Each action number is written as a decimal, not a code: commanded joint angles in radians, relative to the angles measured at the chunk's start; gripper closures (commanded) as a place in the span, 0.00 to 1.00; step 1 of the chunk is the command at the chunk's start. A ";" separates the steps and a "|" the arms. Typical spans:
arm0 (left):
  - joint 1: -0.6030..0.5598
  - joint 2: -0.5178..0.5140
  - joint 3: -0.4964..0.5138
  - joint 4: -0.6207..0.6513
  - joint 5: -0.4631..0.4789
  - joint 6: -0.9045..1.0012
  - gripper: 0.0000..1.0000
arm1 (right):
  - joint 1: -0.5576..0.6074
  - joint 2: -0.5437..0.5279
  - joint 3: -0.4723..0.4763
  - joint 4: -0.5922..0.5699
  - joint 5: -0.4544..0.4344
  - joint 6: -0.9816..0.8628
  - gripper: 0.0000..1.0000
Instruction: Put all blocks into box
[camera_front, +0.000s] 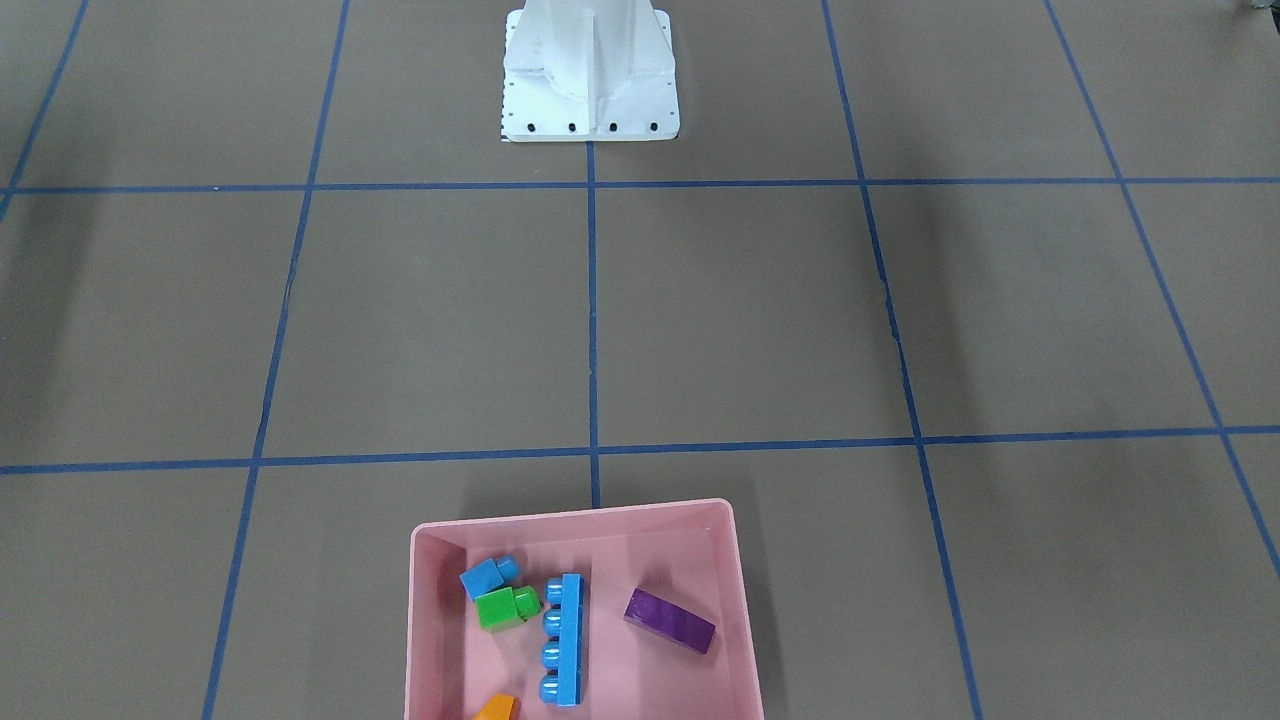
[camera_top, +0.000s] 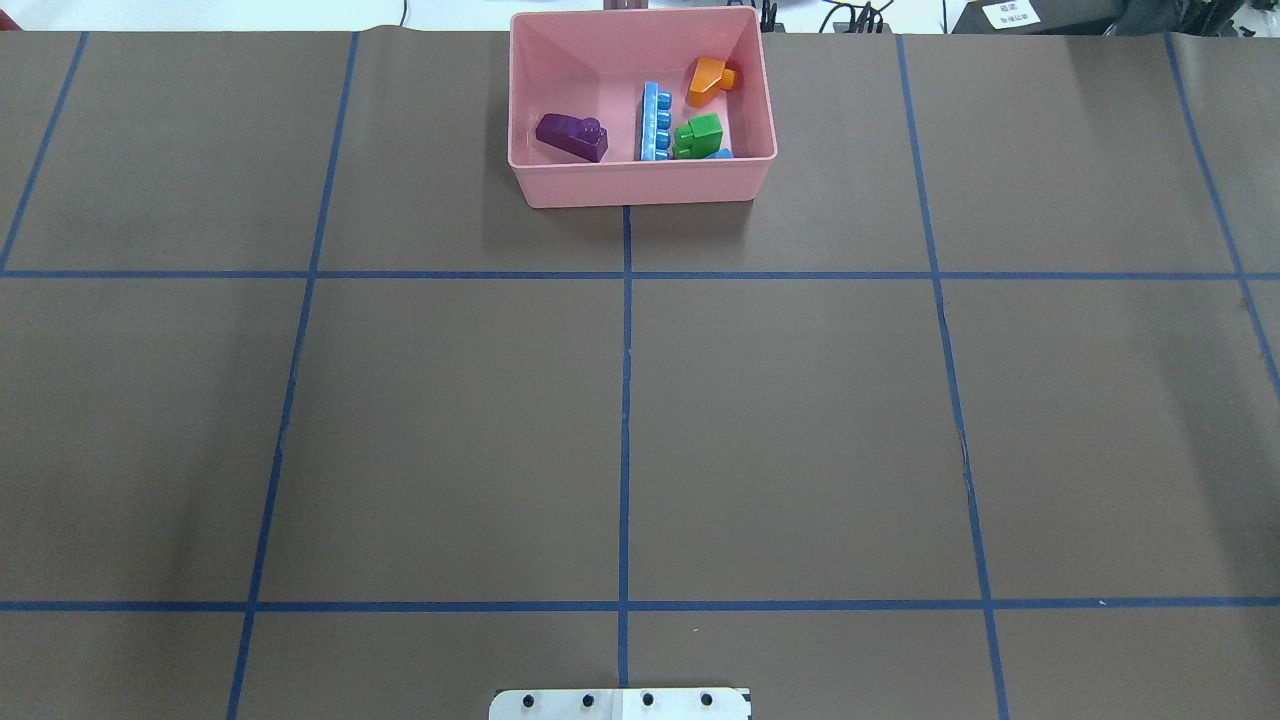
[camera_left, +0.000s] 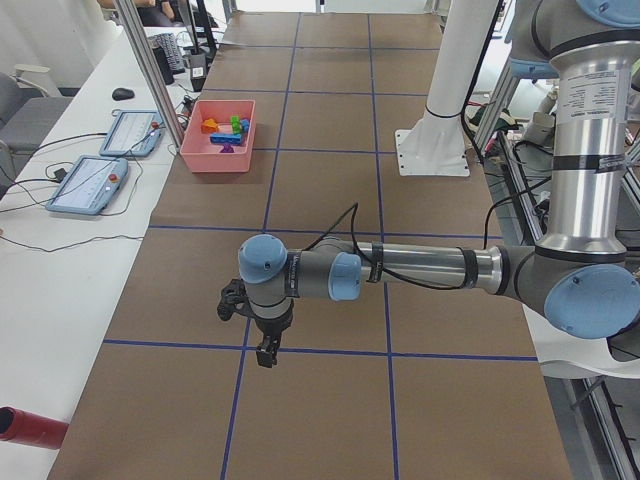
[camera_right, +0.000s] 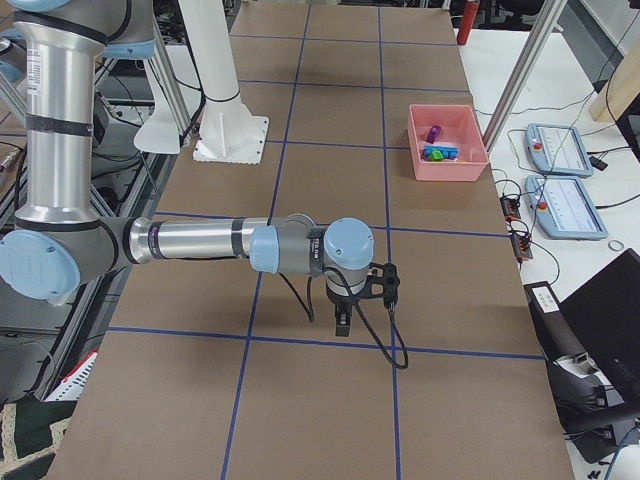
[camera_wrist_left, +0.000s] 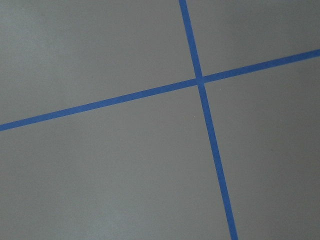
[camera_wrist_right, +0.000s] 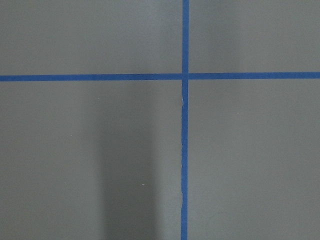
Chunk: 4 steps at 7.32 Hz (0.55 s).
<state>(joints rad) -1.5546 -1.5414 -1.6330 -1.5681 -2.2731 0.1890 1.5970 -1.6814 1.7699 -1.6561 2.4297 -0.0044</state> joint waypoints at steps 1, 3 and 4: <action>0.001 0.000 -0.001 0.000 -0.037 -0.003 0.00 | -0.035 0.000 -0.001 -0.001 0.031 0.004 0.00; -0.001 0.001 -0.002 0.000 -0.039 -0.003 0.00 | -0.066 0.002 -0.003 0.001 0.026 0.003 0.00; -0.001 0.001 0.007 -0.003 -0.039 -0.003 0.00 | -0.066 0.002 -0.001 0.001 0.026 0.000 0.00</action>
<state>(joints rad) -1.5553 -1.5404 -1.6330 -1.5684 -2.3102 0.1857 1.5373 -1.6803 1.7677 -1.6554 2.4560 -0.0017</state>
